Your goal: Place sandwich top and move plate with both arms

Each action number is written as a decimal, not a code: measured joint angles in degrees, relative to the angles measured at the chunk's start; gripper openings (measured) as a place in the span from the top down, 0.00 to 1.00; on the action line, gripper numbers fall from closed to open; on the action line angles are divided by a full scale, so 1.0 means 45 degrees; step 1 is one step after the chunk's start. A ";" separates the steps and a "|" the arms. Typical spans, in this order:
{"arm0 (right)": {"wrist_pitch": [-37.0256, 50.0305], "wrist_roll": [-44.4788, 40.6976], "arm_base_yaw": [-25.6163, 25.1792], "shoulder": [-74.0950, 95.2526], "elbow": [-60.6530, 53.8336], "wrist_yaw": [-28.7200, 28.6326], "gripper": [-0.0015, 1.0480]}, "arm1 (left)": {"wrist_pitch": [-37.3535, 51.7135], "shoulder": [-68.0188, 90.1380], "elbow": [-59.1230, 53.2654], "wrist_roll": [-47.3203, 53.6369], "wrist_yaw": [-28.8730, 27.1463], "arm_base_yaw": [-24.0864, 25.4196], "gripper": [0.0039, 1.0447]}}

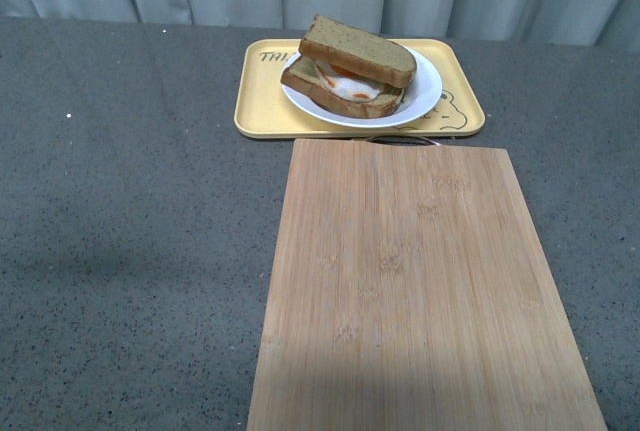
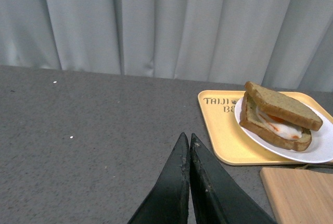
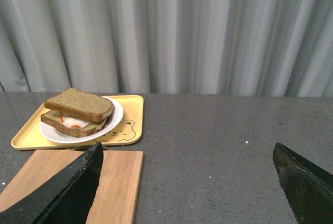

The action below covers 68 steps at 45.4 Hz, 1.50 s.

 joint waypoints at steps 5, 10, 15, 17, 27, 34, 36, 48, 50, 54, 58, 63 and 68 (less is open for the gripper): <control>0.0005 -0.0005 0.0000 0.0000 0.0000 -0.0005 0.09 | -0.0554 -0.1088 -0.0636 0.0005 0.0282 0.0379 0.97; 0.0005 -0.0005 0.0000 0.0000 0.0000 0.0000 0.09 | -0.2424 -0.3138 -0.0986 0.0039 0.0651 0.0709 0.97; 0.0000 0.0000 0.0000 0.0000 0.0000 0.0000 0.09 | -0.3342 -0.4755 -0.1418 0.0053 0.0937 0.0976 0.97; 0.0000 0.0000 0.0000 0.0000 0.0000 0.0000 0.09 | -0.3721 -0.5289 -0.1603 0.0078 0.1020 0.1088 0.97; 0.0005 0.0000 0.0000 0.0000 0.0000 0.0000 0.09 | -0.5693 -0.7864 -0.2186 0.0126 0.2108 0.2249 0.97; 0.0005 0.0000 0.0000 0.0000 0.0000 0.0000 0.09 | -0.7155 -0.9554 -0.2370 0.0131 0.2176 0.2259 0.97; 0.0000 -0.0005 0.0000 0.0000 0.0000 -0.0005 0.09 | -0.7558 -1.0040 -0.2370 0.0131 0.2186 0.2263 0.97; 0.0005 -0.0005 0.0000 0.0000 0.0000 0.0000 0.09 | -0.9447 -1.2114 -0.2380 0.0131 0.2186 0.2263 0.97; 0.0000 -0.0005 0.0000 0.0000 0.0000 0.0000 0.09 | -0.9811 -1.2497 -0.2385 0.0131 0.2186 0.2263 0.97; 0.0005 0.0000 0.0000 0.0000 0.0000 0.0000 0.09 | -1.0467 -1.3221 -0.2385 0.0131 0.2186 0.2263 0.97; 0.0000 0.0000 0.0000 0.0000 0.0000 0.0000 0.09 | -1.1458 -1.4236 -0.2385 0.0131 0.2186 0.2263 0.97; 0.0005 0.0000 0.0000 0.0000 0.0000 0.0000 0.09 | -1.1846 -1.4639 -0.2385 0.0131 0.2186 0.2263 0.97; 0.0005 0.0000 0.0000 0.0000 0.0000 0.0000 0.09 | -1.2235 -1.5028 -0.2385 0.0131 0.2186 0.2263 0.97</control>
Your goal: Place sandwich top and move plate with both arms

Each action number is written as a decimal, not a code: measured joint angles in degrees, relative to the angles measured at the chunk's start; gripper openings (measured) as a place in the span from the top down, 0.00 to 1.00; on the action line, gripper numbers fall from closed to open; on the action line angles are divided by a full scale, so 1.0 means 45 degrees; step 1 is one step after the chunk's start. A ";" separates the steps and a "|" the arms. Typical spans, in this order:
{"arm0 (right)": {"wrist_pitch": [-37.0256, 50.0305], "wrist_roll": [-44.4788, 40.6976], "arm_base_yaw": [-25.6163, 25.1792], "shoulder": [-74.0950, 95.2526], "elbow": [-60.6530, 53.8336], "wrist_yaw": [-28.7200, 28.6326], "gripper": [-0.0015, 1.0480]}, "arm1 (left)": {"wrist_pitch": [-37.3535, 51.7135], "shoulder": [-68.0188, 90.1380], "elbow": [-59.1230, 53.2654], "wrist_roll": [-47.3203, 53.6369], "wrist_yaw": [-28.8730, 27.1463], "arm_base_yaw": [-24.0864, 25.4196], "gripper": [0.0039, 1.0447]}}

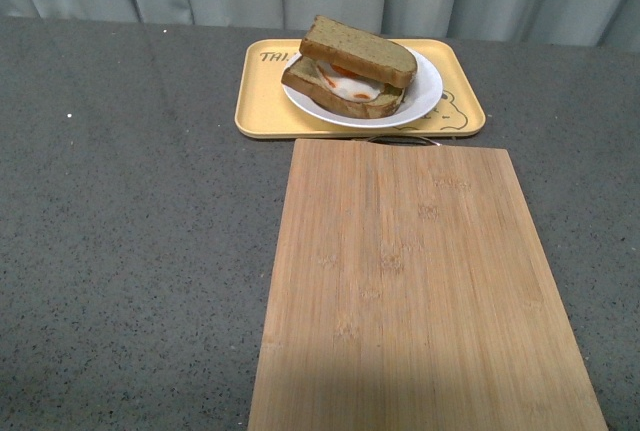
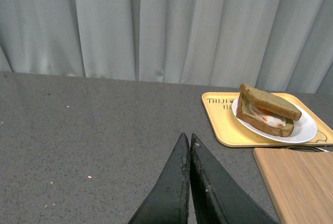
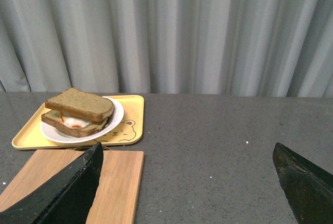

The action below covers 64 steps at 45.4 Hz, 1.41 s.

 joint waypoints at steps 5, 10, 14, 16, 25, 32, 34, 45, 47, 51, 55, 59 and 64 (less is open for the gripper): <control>0.0000 0.0000 0.0000 0.0000 0.0000 0.0000 0.09 | -0.0355 -0.0359 0.0000 0.0000 0.0000 0.0000 0.97; -0.0005 -0.0005 0.0000 0.0000 0.0000 0.0000 0.09 | -0.0792 -0.0801 0.0000 0.0000 0.0000 0.0000 0.97; -0.0005 0.0000 0.0000 0.0000 0.0000 0.0000 0.09 | -0.1146 -0.1151 0.0000 0.0000 0.0000 0.0000 0.97; -0.0005 0.0000 0.0000 0.0000 0.0000 0.0000 0.09 | -0.1302 -0.1311 0.0000 0.0000 0.0000 0.0000 0.97; 0.0000 -0.0005 0.0000 0.0000 0.0000 -0.0005 0.09 | -0.3327 -0.2905 0.0005 0.0000 0.0015 0.0000 0.97; 0.0000 0.0000 0.0000 0.0000 0.0000 0.0000 0.09 | -0.3861 -0.3774 0.0000 0.0000 0.0005 0.0000 0.79; 0.0000 0.0000 0.0000 0.0000 0.0000 0.0000 0.09 | -0.3861 -0.3779 0.0005 0.0000 0.0005 0.0000 0.71; -0.0005 0.0000 0.0000 0.0000 0.0000 0.0000 0.09 | -0.3866 -0.3793 0.0005 0.0000 0.0005 0.0000 0.33; -0.0005 0.0000 -0.0005 0.0000 0.0000 0.0000 0.09 | -0.3866 -0.3793 0.0005 0.0000 0.0005 0.0000 0.26; 0.0000 0.0000 0.0000 0.0000 0.0000 0.0000 0.09 | -0.3866 -0.3798 0.0005 0.0000 0.0005 0.0000 0.16; 0.0000 -0.0005 0.0000 0.0000 0.0000 0.0000 0.09 | -0.3866 -0.3798 0.0005 0.0005 0.0005 0.0000 0.05; 0.0000 0.0000 0.0000 0.0000 0.0000 0.0000 0.09 | -0.3866 -0.3798 0.0005 0.0010 0.0005 0.0000 0.06; -0.0005 -0.0005 0.0000 0.0000 0.0000 0.0000 0.09 | -0.3861 -0.3798 0.0005 0.0010 0.0005 0.0000 0.06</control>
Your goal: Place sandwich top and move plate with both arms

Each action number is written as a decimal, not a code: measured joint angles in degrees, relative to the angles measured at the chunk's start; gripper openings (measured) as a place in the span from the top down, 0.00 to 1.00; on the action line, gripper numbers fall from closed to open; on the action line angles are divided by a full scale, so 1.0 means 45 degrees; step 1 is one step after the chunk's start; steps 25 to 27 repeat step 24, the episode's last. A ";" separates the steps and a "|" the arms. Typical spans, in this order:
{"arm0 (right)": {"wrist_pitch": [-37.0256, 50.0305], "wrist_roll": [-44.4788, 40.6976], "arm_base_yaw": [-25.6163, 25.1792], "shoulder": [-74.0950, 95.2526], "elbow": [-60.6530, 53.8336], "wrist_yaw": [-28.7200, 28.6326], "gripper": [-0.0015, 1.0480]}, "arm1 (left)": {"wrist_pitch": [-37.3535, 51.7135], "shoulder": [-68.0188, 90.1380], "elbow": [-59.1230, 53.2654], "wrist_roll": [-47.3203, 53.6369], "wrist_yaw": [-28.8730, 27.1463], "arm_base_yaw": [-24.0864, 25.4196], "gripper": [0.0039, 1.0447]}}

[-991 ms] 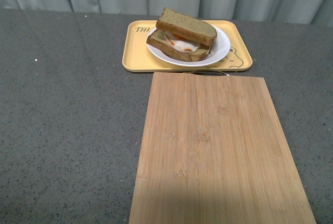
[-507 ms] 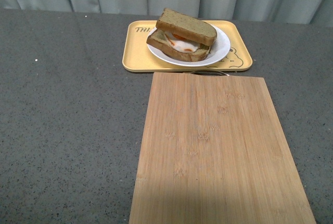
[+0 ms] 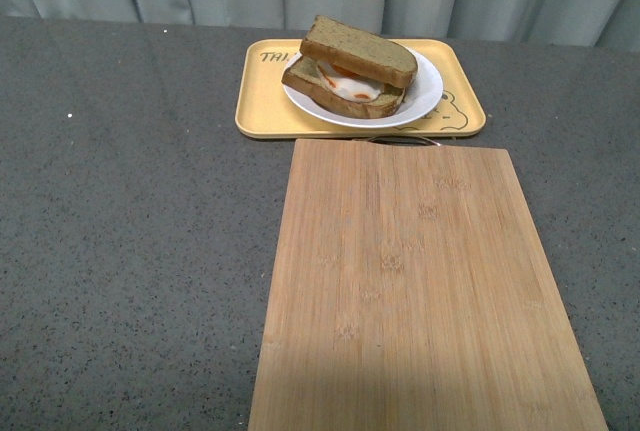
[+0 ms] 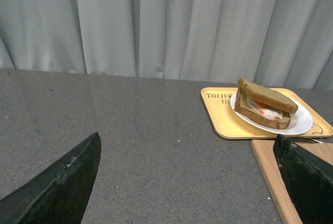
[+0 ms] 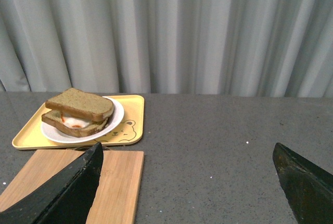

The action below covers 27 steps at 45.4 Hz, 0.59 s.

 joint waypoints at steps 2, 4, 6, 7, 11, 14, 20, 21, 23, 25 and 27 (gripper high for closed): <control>0.0005 0.0005 0.0000 0.0000 0.0000 0.0000 0.09 | -0.0005 0.0000 0.0000 0.0000 0.0000 0.0000 0.06; 0.0005 0.0005 0.0000 0.0000 0.0000 0.0000 0.09 | -0.0005 0.0000 0.0000 0.0000 0.0000 0.0000 0.06; 0.0005 0.0000 0.0000 0.0000 0.0000 -0.0005 0.09 | 0.0000 0.0000 0.0000 0.0000 0.0000 0.0000 0.06; 0.0005 0.0000 0.0000 0.0000 0.0000 0.0000 0.09 | -0.0005 0.0000 0.0000 0.0000 0.0000 0.0000 0.06; 0.0005 0.0005 0.0000 0.0000 0.0000 0.0000 0.09 | 0.0000 0.0000 0.0000 0.0000 0.0000 0.0000 0.06; 0.0000 0.0000 0.0000 0.0000 0.0000 0.0000 0.09 | -0.0005 0.0000 0.0000 0.0000 0.0000 0.0000 0.06; 0.0005 0.0000 0.0000 0.0000 0.0000 0.0000 0.09 | -0.0005 0.0000 0.0000 0.0000 0.0000 0.0000 0.06; 0.0005 0.0005 0.0000 0.0000 0.0000 0.0000 0.09 | -0.0005 0.0000 0.0000 0.0000 0.0000 0.0000 0.06; 0.0005 0.0000 0.0000 0.0000 0.0000 0.0000 0.09 | 0.0000 0.0000 0.0000 0.0000 0.0000 0.0000 0.06; 0.0005 0.0005 0.0000 0.0000 0.0000 0.0000 0.09 | -0.0005 0.0000 0.0000 0.0000 0.0000 0.0000 0.06; 0.0005 0.0005 0.0000 0.0000 0.0000 0.0000 0.09 | -0.0005 0.0000 0.0000 0.0000 0.0000 0.0000 0.06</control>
